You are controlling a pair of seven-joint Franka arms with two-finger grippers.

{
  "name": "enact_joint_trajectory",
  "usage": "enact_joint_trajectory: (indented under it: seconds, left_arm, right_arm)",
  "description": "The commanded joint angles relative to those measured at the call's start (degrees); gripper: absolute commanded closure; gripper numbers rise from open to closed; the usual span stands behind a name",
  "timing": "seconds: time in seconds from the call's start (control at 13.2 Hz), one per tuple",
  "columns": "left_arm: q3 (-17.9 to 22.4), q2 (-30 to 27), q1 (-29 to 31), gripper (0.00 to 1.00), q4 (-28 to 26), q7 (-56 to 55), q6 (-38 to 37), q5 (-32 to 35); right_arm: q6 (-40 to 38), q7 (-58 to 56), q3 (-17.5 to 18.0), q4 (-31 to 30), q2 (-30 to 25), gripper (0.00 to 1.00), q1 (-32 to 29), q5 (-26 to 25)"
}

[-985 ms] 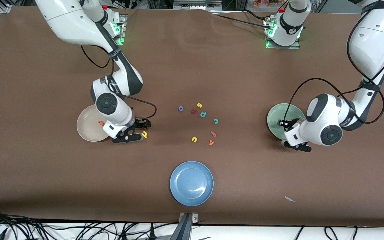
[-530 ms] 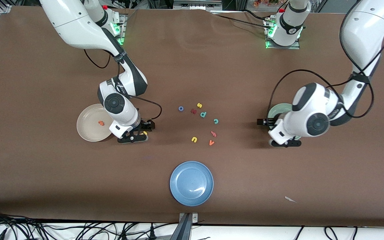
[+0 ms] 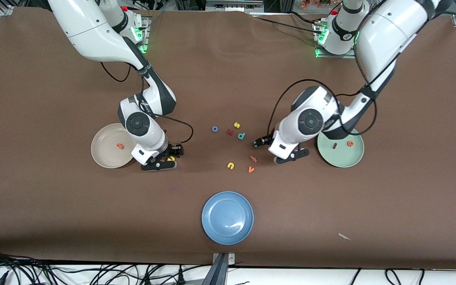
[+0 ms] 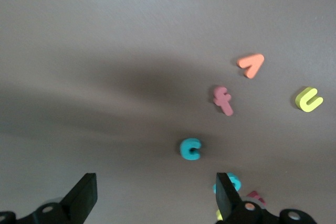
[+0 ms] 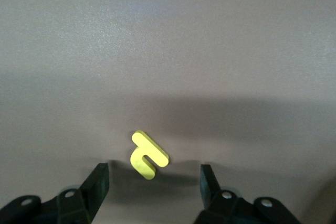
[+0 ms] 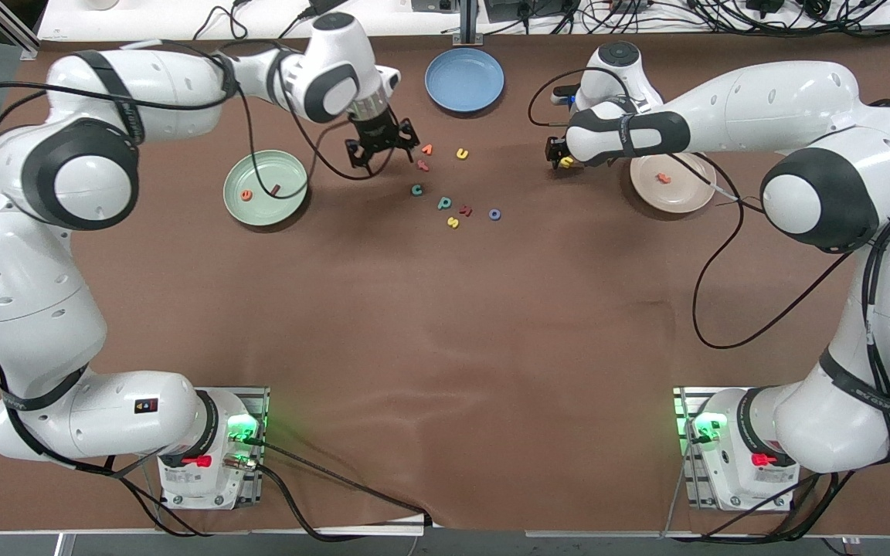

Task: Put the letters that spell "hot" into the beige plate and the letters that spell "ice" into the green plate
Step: 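Grasp the yellow letter with the right gripper while the left gripper grasps the c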

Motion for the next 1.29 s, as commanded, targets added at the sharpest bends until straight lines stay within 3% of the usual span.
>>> enact_joint_trajectory:
  seconds: [0.0, 0.15, 0.38, 0.53, 0.68, 0.99, 1.21]
  left_arm:
    - [7.10, 1.15, -7.27, 0.01, 0.47, -4.30, 5.17, -0.39]
    - [10.11, 2.46, -10.80, 0.03, 0.91, -6.32, 7.38, -0.48]
    - [10.21, 3.70, -11.43, 0.08, 1.18, -8.09, 10.02, -0.57]
    - [10.30, 3.79, -11.52, 0.17, 1.18, -8.00, 10.02, -0.48]
    - [10.30, 4.31, -11.78, 0.29, 1.18, -7.74, 10.02, 0.04]
    - [10.74, 4.93, -12.83, 0.38, 1.18, -8.00, 9.94, 2.07]
    - [10.91, 4.93, -13.10, 0.53, 1.18, -8.00, 9.94, 2.07]
  right_arm:
    - [0.17, 1.29, 0.17, 1.28, 0.98, 0.35, 0.17, -1.03]
    - [0.26, 1.38, 0.17, 1.28, 0.98, 0.36, 0.08, -1.03]
    - [0.52, 1.55, 0.17, 1.28, 1.42, 0.39, 0.17, -1.12]
    - [2.53, 1.55, 0.17, 1.28, 2.30, 0.49, 0.17, -1.12]
    - [2.72, 1.55, 0.17, 1.28, 2.39, 0.51, 0.34, -1.12]
    - [2.72, 1.55, 0.08, 1.28, 2.30, 0.59, 0.34, -1.12]
    - [2.63, 1.20, 0.08, 1.19, 2.13, 0.73, 0.34, -1.12]
